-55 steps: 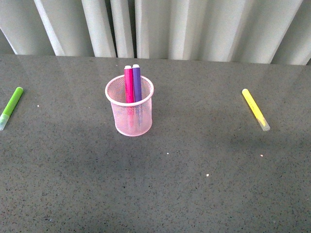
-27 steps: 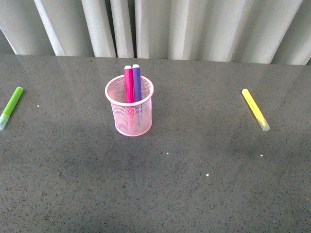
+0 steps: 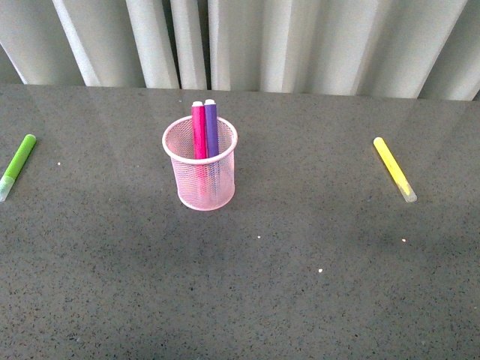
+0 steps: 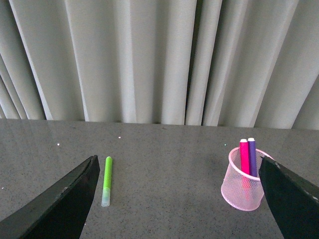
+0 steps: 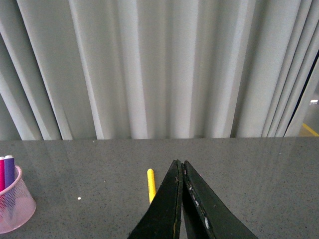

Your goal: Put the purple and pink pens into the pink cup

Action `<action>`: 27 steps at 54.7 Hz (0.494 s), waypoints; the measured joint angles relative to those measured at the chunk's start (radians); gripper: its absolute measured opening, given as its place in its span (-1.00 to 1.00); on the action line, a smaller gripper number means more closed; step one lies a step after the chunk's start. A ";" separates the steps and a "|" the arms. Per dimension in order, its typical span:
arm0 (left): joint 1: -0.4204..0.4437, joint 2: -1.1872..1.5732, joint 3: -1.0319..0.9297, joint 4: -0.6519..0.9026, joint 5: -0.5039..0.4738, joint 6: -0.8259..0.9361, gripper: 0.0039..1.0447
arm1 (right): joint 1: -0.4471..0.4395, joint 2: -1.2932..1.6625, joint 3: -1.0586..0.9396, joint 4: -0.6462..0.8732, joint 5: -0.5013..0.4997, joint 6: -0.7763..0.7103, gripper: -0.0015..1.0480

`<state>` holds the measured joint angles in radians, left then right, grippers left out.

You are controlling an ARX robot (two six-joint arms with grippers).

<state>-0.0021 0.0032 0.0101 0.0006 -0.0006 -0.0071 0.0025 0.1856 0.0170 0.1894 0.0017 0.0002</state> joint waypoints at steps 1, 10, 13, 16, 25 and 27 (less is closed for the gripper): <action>0.000 0.000 0.000 0.000 0.000 0.000 0.88 | 0.000 -0.005 0.000 -0.005 0.000 0.000 -0.93; 0.000 0.000 0.000 0.000 0.000 0.000 0.88 | 0.000 -0.180 0.000 -0.183 0.000 0.000 -0.93; 0.000 -0.001 0.000 0.000 0.000 0.000 0.88 | 0.000 -0.181 0.000 -0.187 0.000 0.000 -0.93; 0.000 -0.001 0.000 0.000 0.000 0.000 0.88 | 0.000 -0.181 0.000 -0.187 0.000 0.000 -0.93; 0.000 -0.001 0.000 0.000 0.000 0.000 0.88 | 0.000 -0.181 0.000 -0.188 0.000 0.000 -0.82; 0.000 -0.001 0.000 0.000 0.000 0.000 0.88 | 0.000 -0.181 0.000 -0.188 0.000 0.000 -0.71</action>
<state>-0.0021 0.0025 0.0101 0.0006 -0.0006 -0.0071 0.0025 0.0044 0.0174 0.0017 0.0017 0.0006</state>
